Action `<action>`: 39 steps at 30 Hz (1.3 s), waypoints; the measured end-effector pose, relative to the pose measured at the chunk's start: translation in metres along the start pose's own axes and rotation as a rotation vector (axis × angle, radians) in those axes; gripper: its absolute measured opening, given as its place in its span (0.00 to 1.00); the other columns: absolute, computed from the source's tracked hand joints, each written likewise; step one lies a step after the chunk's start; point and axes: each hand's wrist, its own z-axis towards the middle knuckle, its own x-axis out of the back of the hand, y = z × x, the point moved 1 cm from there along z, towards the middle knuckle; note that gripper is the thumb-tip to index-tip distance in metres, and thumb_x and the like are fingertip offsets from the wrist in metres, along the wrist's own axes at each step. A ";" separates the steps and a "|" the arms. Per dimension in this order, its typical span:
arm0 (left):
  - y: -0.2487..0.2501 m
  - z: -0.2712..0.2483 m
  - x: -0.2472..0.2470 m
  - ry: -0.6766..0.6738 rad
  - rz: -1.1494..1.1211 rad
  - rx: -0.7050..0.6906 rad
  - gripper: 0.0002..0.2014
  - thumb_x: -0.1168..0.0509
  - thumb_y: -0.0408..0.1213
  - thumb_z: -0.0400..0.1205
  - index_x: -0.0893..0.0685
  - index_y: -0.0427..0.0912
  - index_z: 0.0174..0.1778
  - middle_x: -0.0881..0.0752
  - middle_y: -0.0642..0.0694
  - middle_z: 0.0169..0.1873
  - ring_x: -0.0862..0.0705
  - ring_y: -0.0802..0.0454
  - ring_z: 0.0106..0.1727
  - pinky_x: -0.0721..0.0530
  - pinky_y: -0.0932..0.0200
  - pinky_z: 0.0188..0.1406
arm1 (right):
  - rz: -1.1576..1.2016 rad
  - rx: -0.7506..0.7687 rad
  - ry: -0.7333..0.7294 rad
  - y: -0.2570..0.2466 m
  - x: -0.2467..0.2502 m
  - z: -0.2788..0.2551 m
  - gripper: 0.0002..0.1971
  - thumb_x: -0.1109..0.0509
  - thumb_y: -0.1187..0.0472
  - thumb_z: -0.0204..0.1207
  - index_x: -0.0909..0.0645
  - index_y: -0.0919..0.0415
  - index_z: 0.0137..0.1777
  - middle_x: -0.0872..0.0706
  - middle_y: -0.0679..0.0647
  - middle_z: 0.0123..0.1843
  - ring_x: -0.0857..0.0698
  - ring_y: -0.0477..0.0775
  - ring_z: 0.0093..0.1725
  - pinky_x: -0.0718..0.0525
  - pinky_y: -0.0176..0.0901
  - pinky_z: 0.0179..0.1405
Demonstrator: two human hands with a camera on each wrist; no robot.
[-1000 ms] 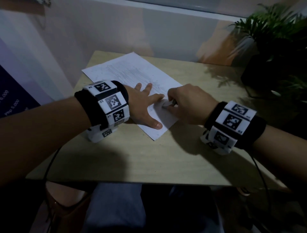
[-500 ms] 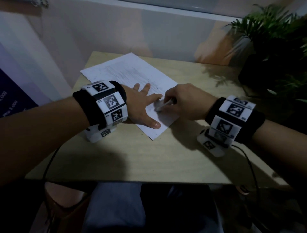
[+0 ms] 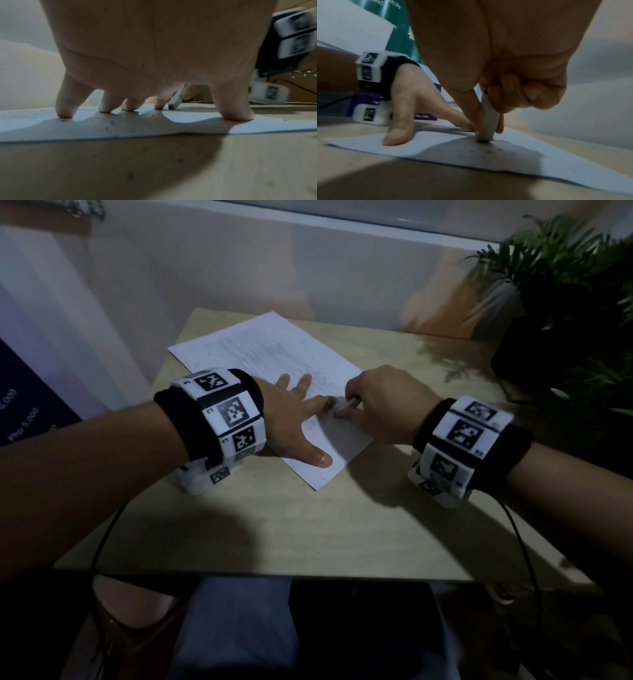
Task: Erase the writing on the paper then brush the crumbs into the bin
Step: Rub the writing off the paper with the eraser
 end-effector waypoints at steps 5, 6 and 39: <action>0.002 -0.001 0.002 0.000 0.000 0.005 0.60 0.43 0.86 0.66 0.65 0.66 0.87 0.70 0.46 0.88 0.63 0.35 0.90 0.48 0.24 0.84 | 0.147 0.125 -0.128 -0.011 0.007 -0.010 0.24 0.36 0.37 0.75 0.11 0.55 0.55 0.14 0.47 0.40 0.20 0.49 0.38 0.26 0.41 0.38; 0.002 -0.001 0.002 -0.005 0.002 0.007 0.60 0.44 0.86 0.66 0.67 0.67 0.86 0.71 0.47 0.88 0.63 0.35 0.89 0.48 0.23 0.84 | 0.143 0.096 -0.128 -0.005 0.009 -0.006 0.29 0.39 0.33 0.71 0.10 0.55 0.54 0.13 0.48 0.41 0.19 0.51 0.39 0.24 0.43 0.40; 0.003 -0.007 0.005 -0.053 -0.010 0.007 0.65 0.50 0.88 0.55 0.70 0.69 0.85 0.73 0.48 0.87 0.65 0.36 0.89 0.51 0.25 0.84 | 0.125 0.027 -0.064 0.039 0.005 -0.020 0.20 0.32 0.40 0.81 0.12 0.57 0.46 0.11 0.55 0.42 0.18 0.60 0.42 0.18 0.55 0.44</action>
